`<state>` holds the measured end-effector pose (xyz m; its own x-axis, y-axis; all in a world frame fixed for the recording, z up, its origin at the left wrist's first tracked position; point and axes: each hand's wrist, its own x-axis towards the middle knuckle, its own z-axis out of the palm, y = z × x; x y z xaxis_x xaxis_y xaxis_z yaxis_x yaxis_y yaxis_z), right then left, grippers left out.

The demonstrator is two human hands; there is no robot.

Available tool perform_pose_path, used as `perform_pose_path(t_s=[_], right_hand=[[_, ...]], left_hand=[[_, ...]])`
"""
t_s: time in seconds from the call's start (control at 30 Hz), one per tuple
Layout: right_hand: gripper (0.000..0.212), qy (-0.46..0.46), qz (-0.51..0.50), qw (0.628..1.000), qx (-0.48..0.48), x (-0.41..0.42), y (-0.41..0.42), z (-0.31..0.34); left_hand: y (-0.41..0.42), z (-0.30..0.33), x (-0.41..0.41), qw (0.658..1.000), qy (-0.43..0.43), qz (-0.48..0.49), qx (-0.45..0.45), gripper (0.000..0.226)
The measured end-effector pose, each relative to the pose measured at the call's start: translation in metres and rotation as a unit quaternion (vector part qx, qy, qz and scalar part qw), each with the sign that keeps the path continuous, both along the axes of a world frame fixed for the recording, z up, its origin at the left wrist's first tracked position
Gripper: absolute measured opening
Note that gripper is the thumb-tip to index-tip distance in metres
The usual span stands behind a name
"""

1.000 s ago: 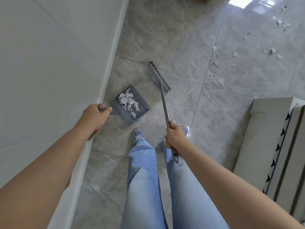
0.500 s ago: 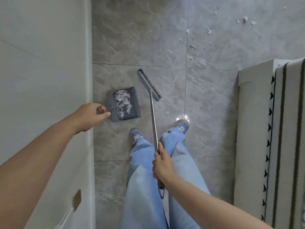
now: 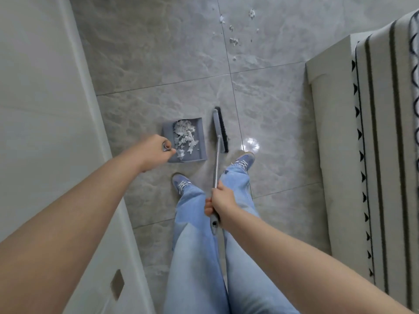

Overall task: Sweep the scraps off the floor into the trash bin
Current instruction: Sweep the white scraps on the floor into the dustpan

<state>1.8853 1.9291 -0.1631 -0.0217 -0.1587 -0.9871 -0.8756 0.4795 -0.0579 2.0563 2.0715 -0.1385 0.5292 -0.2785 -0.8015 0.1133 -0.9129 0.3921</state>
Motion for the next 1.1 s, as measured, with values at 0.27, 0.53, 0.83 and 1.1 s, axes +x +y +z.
perform_pose_path(t_s=[0.27,0.53,0.83,1.1], right_hand=[[0.046,-0.063,-0.101,0.993,0.026,-0.020,-0.007,0.050],[0.026,-0.048,0.018,0.999,-0.011,0.005,-0.030,0.017],[0.051,-0.086,-0.100,0.991,-0.005,-0.003,-0.046,0.050],[0.052,-0.085,-0.134,0.981,-0.108,0.073,-0.203,0.006]], left_hand=[[0.000,-0.001,0.001,1.000,-0.012,-0.024,0.013,0.029],[0.005,-0.015,-0.004,0.998,-0.051,-0.048,-0.003,0.039],[-0.019,-0.007,-0.003,0.999,-0.021,-0.024,-0.008,0.035],[-0.122,-0.011,0.033,0.995,-0.051,0.078,-0.032,0.035]])
